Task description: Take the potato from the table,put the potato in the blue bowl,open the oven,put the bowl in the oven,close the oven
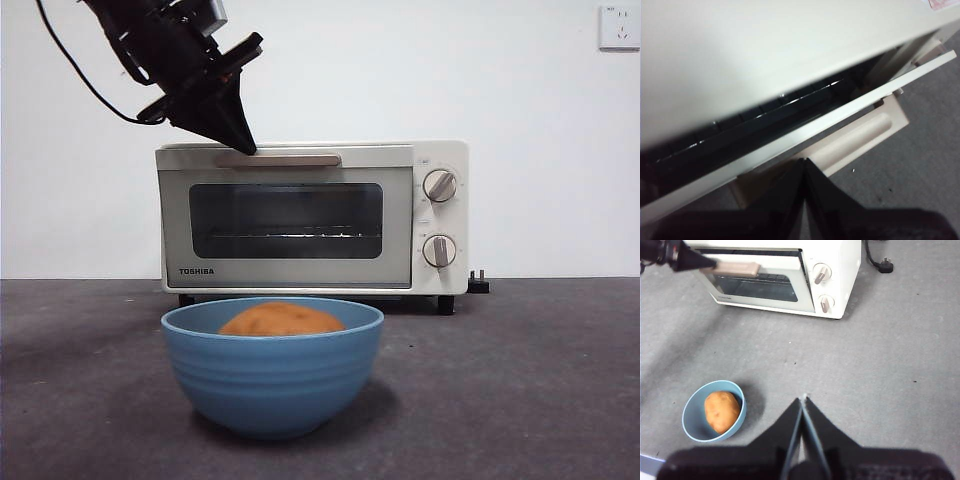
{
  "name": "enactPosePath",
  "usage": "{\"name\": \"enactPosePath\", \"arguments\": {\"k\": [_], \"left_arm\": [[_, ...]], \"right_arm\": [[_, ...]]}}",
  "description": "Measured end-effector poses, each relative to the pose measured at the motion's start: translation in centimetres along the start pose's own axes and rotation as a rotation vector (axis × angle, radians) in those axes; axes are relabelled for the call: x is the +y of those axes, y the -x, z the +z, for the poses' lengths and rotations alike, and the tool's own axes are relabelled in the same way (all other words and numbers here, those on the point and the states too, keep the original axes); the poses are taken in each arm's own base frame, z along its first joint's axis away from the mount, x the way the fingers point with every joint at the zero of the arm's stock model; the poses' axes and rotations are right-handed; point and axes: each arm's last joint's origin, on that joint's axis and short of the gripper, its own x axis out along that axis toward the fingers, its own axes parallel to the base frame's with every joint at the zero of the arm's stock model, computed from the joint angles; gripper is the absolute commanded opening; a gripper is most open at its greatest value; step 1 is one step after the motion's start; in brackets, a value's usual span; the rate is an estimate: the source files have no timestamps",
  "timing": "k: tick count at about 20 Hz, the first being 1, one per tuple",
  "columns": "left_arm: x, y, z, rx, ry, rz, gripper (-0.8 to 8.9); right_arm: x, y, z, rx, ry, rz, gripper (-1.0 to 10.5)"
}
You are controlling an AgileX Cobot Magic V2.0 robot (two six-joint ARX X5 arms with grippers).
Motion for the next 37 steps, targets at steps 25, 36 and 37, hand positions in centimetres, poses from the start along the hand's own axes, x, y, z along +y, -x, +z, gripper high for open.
{"name": "enactPosePath", "arguments": {"k": [25,36,37], "left_arm": [[-1.5,-2.6,-12.7,0.232,0.139,0.063,-0.06],[-2.9,-2.6,-12.9,0.274,0.09,0.054,-0.06],[-3.0,-2.2,-13.2,0.308,0.09,0.054,-0.06]], "right_arm": [[0.0,0.0,0.0,-0.001,0.0,-0.002,-0.1],[-0.1,0.0,-0.2,0.021,0.013,-0.014,-0.1],[-0.3,0.0,-0.5,0.043,0.024,-0.025,-0.1]]}}
